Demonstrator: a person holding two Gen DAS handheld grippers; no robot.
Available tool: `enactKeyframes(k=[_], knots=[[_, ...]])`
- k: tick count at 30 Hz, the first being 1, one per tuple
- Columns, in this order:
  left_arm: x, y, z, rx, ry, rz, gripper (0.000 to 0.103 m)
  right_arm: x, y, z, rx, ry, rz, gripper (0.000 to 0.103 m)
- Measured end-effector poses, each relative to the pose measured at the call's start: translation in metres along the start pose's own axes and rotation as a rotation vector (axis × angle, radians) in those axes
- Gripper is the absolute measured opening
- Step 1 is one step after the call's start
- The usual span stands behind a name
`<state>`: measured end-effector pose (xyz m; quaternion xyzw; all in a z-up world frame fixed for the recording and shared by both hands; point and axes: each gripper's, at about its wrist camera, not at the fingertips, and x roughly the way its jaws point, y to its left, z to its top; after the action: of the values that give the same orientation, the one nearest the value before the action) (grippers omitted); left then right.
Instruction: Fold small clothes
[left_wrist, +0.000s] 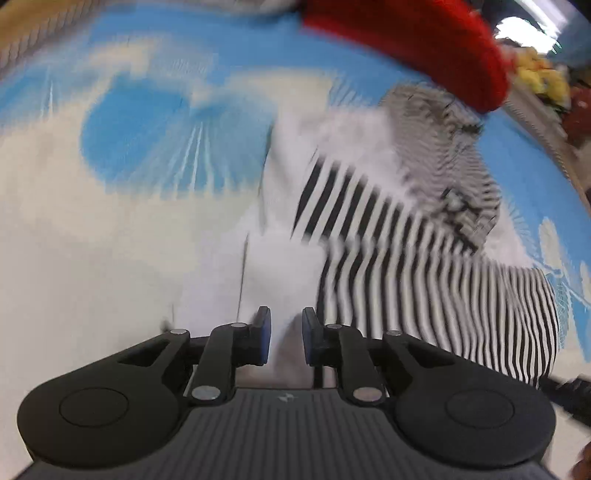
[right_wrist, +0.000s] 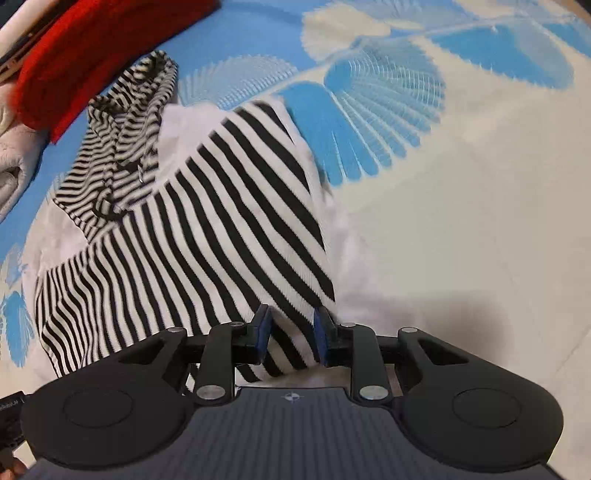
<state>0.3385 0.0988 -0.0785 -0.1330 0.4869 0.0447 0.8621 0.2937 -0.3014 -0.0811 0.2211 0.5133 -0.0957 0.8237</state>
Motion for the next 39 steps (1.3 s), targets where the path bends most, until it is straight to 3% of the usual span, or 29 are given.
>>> enactKeyframes(k=[7,9,11,16,26,32,39], knots=[[-0.023,-0.019,0.002,0.109,-0.144,-0.031,0.029,-0.043,0.031,0.008,-0.208,-0.192,0.020,0.030],[-0.024,-0.027,0.005,0.157,-0.198,-0.019,0.044,-0.052,0.032,0.008,-0.242,-0.234,0.009,0.031],[-0.031,-0.032,0.001,0.199,-0.260,0.004,0.051,-0.062,0.032,0.007,-0.261,-0.270,0.006,0.032],[-0.034,-0.037,-0.001,0.249,-0.320,0.026,0.052,-0.084,0.023,0.004,-0.276,-0.339,0.012,0.035],[-0.052,-0.056,0.010,0.064,-0.314,0.055,0.052,-0.083,0.020,0.009,-0.281,-0.347,0.014,0.035],[-0.066,-0.063,0.008,0.103,-0.331,0.072,0.052,-0.077,0.051,-0.010,-0.375,-0.389,0.045,0.035],[-0.066,-0.038,0.022,0.080,-0.299,0.058,0.052,-0.075,0.075,-0.024,-0.412,-0.453,0.054,0.035]])
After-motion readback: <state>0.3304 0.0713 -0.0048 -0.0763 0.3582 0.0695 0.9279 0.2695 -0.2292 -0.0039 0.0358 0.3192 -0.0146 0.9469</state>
